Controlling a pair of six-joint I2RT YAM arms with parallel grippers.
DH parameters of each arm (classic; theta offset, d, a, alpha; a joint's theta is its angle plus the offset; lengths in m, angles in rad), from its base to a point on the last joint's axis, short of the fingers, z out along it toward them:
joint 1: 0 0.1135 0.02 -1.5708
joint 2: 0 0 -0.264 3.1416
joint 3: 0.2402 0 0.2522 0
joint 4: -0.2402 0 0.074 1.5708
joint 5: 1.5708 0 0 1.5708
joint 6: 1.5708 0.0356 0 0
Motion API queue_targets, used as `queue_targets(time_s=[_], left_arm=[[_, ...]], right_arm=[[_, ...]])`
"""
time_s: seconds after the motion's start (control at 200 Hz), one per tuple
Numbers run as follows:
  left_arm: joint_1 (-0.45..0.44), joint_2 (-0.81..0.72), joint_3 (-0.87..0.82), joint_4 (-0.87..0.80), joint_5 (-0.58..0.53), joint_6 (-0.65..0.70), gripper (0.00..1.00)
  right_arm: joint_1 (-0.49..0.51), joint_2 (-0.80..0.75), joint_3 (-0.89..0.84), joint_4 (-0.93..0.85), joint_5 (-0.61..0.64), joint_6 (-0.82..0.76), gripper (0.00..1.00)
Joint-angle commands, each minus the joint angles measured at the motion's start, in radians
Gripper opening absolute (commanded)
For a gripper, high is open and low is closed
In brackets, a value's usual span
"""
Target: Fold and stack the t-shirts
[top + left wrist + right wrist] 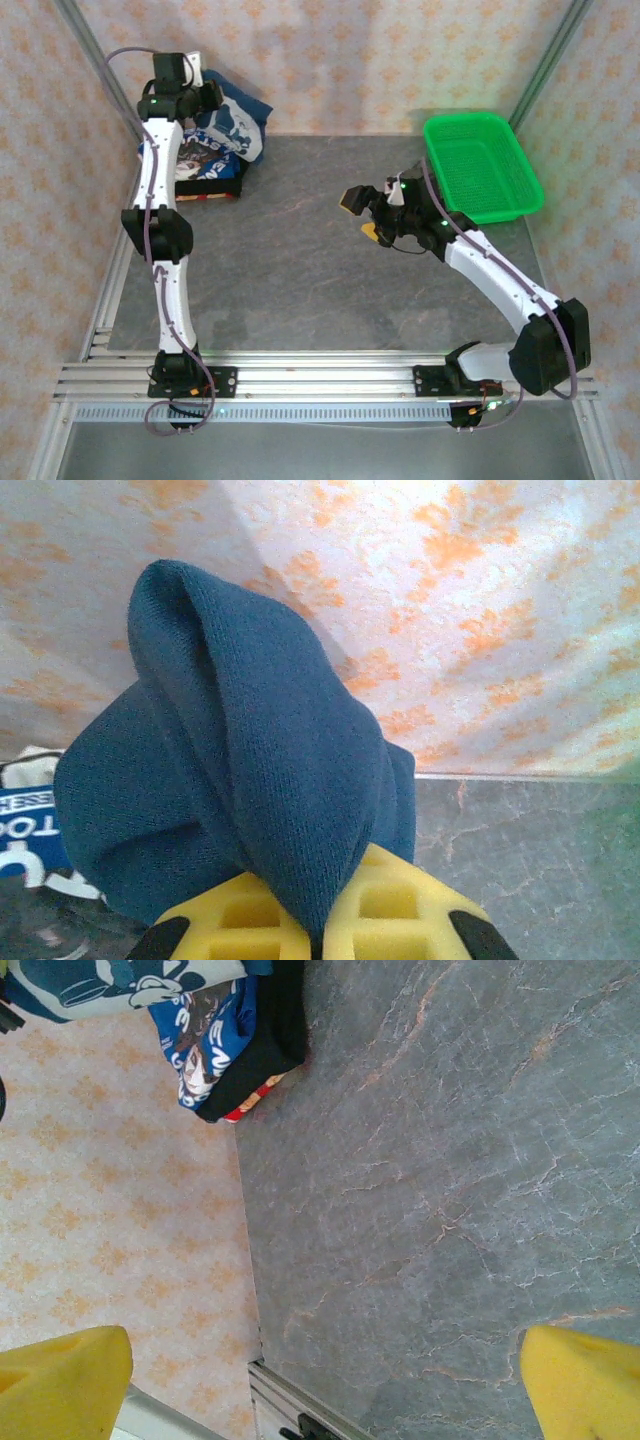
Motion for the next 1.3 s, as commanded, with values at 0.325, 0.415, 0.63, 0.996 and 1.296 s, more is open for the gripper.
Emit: queue_targets(time_s=[0.325,0.415,0.63,0.996,1.296], left_arm=[[0.207,0.028,-0.086,0.072,0.179,-0.006,0.0],[0.251,0.048,-0.161,0.102,0.2,-0.047,0.0],[0.344,0.092,-0.227,0.119,0.081,-0.178,1.0],[0.386,-0.122,-0.194,0.101,0.071,-0.276,1.0],[0.1,-0.646,-0.89,0.309,-0.075,-0.143,1.0]], right_arm=[[0.006,0.033,0.072,-0.041,-0.022,0.029,0.99],[0.006,0.049,0.085,-0.044,-0.027,0.033,0.99],[0.032,0.098,0.16,-0.052,-0.043,0.033,0.99],[0.026,0.082,0.244,-0.287,0.066,-0.138,0.99],[-0.238,-0.172,0.001,-0.357,0.364,-0.322,0.99]])
